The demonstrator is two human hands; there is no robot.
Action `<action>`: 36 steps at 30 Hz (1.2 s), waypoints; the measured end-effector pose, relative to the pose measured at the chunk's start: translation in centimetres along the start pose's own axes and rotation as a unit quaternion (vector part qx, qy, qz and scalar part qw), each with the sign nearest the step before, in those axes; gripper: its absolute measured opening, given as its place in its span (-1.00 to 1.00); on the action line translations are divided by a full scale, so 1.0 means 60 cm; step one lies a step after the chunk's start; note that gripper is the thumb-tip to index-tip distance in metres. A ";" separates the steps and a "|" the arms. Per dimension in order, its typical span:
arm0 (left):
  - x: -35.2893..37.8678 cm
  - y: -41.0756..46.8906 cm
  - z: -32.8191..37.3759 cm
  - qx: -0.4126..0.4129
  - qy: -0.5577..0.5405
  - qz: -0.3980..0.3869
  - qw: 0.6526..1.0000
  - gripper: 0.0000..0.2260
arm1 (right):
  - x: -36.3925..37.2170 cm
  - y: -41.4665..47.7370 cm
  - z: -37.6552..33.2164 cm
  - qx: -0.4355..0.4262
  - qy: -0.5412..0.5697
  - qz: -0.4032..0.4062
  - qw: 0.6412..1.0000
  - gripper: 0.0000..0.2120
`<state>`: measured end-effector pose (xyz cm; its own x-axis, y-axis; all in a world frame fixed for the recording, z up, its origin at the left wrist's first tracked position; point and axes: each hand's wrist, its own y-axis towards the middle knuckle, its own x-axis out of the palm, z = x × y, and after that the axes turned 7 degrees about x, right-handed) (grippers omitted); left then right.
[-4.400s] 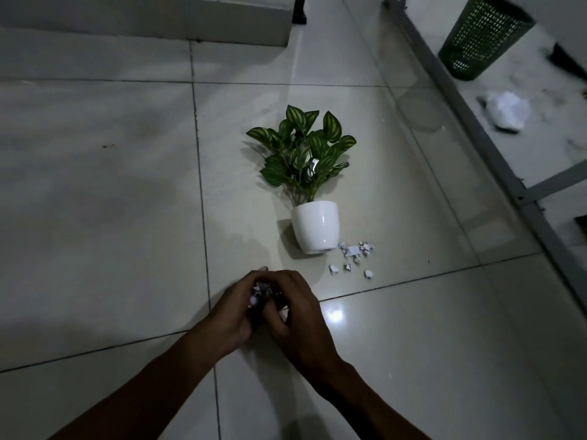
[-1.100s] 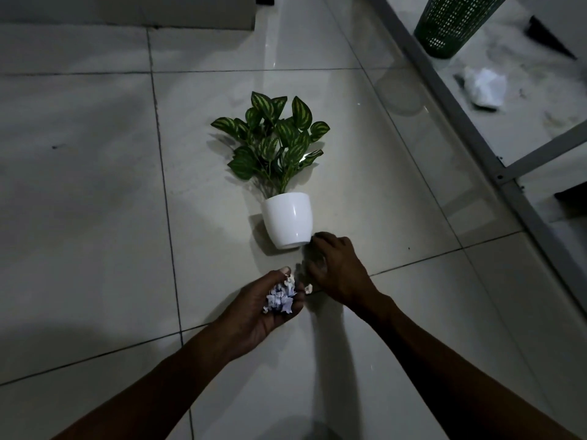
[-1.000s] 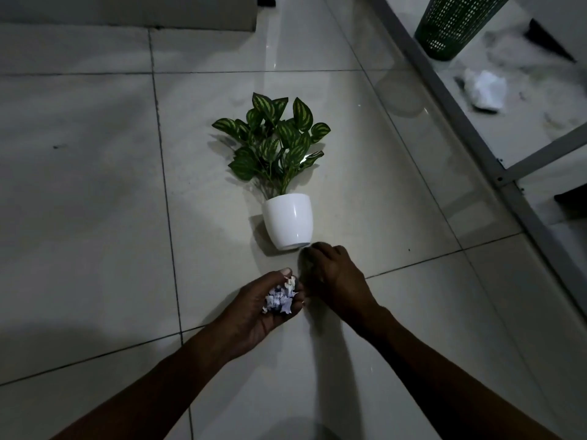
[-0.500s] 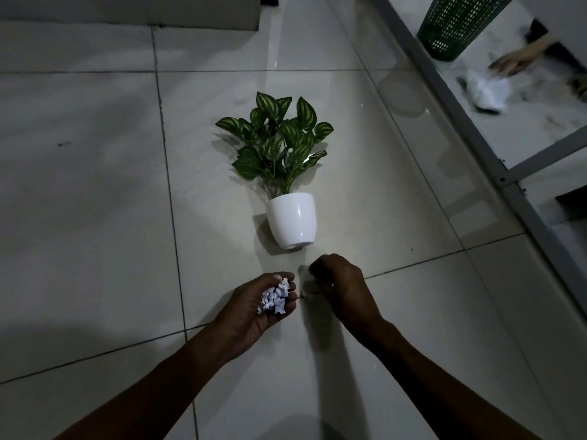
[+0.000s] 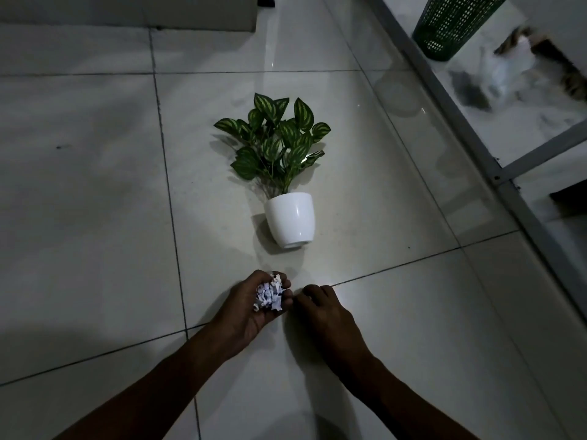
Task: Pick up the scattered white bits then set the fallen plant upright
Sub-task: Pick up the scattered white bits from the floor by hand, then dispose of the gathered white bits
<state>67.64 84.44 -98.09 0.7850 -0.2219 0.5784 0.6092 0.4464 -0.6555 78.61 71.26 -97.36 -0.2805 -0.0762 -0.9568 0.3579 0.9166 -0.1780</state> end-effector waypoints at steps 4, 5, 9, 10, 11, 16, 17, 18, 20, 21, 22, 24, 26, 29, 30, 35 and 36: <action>-0.001 0.000 0.001 0.004 0.016 0.001 1.000 -0.78 | 0.005 0.012 0.005 0.012 0.010 0.018 1.000 -0.79; -0.001 -0.001 0.002 0.003 0.018 0.002 1.000 -0.78 | 0.004 0.016 0.004 0.039 0.046 0.025 0.998 -0.84; -0.003 -0.003 0.005 0.006 0.033 0.009 0.999 -0.77 | -0.032 0.033 -0.020 0.207 0.349 0.104 0.908 -0.86; -0.003 -0.004 0.005 0.006 0.036 0.012 0.999 -0.77 | -0.043 0.033 -0.034 0.202 0.385 0.122 0.892 -0.84; -0.002 -0.004 0.005 0.004 0.038 0.012 0.999 -0.75 | -0.052 0.032 -0.051 0.183 0.404 0.125 0.887 -0.83; 0.020 -0.019 -0.001 -0.039 0.025 0.025 0.999 -0.64 | -0.067 0.006 -0.108 0.100 0.304 0.118 0.940 -0.79; 0.030 -0.024 -0.001 -0.050 0.021 0.016 0.998 -0.68 | -0.070 -0.001 -0.107 0.110 0.307 0.126 0.937 -0.78; 0.040 -0.028 0.000 -0.060 0.020 0.004 0.998 -0.72 | -0.075 -0.009 -0.104 0.123 0.324 0.133 0.929 -0.77; 0.063 -0.038 -0.001 -0.072 0.027 -0.027 0.997 -0.77 | -0.087 -0.029 -0.098 0.140 0.351 0.162 0.911 -0.76; 0.075 -0.045 -0.002 -0.074 0.029 -0.038 0.996 -0.77 | -0.093 -0.039 -0.096 0.149 0.363 0.180 0.902 -0.76; 0.090 -0.053 -0.007 -0.077 0.028 -0.047 0.996 -0.76 | -0.103 -0.052 -0.093 0.162 0.382 0.198 0.888 -0.75; 0.112 -0.065 -0.015 -0.084 0.025 -0.058 0.995 -0.71 | -0.118 -0.070 -0.089 0.192 0.432 0.226 0.851 -0.68; 0.134 -0.084 -0.018 -0.086 0.025 -0.074 0.993 -0.73 | -0.137 -0.089 -0.084 0.221 0.487 0.258 0.804 -0.63; 0.180 -0.111 -0.020 -0.096 0.014 -0.106 0.990 -0.84 | -0.171 -0.116 -0.071 0.233 0.543 0.317 0.742 -0.62; 0.203 -0.122 -0.026 -0.104 0.016 -0.113 0.988 -0.85 | -0.183 -0.131 -0.063 0.233 0.558 0.338 0.721 -0.63; 0.310 -0.176 -0.068 -0.146 0.046 -0.135 0.979 -0.86 | -0.226 -0.180 -0.037 0.262 0.580 0.432 0.638 -0.65; 0.331 -0.189 -0.077 -0.148 0.062 -0.136 0.978 -0.85 | -0.231 -0.187 -0.031 0.272 0.587 0.447 0.618 -0.64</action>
<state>76.82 70.97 -81.42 0.5856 -0.4091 0.6998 0.7889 0.0896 -0.6079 76.86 62.78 -81.68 -0.0935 0.9948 0.0400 0.9939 0.0956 -0.0545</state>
